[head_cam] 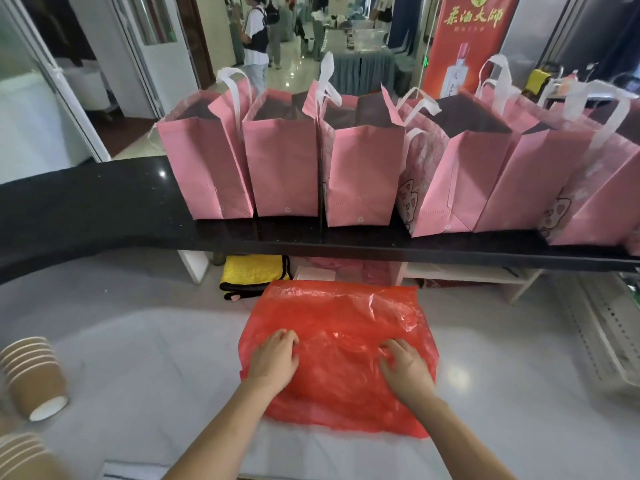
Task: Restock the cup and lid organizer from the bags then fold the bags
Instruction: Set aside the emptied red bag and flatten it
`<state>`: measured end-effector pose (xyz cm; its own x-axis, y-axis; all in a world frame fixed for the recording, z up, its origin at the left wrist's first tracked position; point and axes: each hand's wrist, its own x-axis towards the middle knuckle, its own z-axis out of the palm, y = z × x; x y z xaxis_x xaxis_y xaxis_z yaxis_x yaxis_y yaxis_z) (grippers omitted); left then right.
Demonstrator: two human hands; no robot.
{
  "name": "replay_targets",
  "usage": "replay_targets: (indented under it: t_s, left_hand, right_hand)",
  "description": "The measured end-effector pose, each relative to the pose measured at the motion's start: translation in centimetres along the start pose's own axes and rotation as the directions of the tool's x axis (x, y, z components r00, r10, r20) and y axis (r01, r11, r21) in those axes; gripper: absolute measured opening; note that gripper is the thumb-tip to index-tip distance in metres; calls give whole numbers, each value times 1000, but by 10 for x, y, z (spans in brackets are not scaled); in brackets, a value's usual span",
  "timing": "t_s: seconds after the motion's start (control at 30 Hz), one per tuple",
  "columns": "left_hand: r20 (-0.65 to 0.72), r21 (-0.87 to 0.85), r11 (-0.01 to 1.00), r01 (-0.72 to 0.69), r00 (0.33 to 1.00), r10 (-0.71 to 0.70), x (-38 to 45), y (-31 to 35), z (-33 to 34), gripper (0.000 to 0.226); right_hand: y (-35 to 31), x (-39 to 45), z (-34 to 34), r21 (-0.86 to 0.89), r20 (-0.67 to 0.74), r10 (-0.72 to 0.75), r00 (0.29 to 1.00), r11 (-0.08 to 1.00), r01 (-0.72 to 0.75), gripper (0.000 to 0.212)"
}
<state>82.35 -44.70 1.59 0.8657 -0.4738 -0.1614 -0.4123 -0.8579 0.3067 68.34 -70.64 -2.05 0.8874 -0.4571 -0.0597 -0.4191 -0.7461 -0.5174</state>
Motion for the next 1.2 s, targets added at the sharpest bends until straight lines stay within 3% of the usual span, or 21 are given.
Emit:
replay_targets:
  t_s: [0.07,0.23,0.43,0.57,0.7,0.87,0.97,1.2]
  left_hand:
    - [-88,-73,997,29,995,-36,-6,16,-3,22]
    - [-246,-288,955,65,959,-140,-27,39,-10,29]
    - [-410,-442,887,135,849,-334,-79,46,-32,30]
    - [-440,-508,836,205,773,-457,-130,28,-38,29]
    - [-478,-550,770,323,634,-608,-195,10,-40,28]
    - [-465,-681,616,395,416,-781,-288,-7,-38,25]
    - [-444,-741,513,433,257,-859,-345,-17,-32,24]
    - [-368,-845,319,429,-34,-929,-483,-37,-19,28]
  right_hand:
    - [-17,1,-13,51,-40,-105,994,993,107,25]
    - [-51,2,-34,237,-34,-260,965,936,260,25]
    - [-85,-3,-24,391,0,-404,915,842,372,22]
    - [-121,-23,-3,495,43,-490,870,767,408,20]
    - [-165,-58,20,592,140,-584,800,697,405,22]
    - [-221,-117,53,661,280,-703,653,635,400,24]
    - [-253,-164,69,699,357,-762,540,601,386,23]
    - [-307,-293,104,754,438,-857,273,515,407,20]
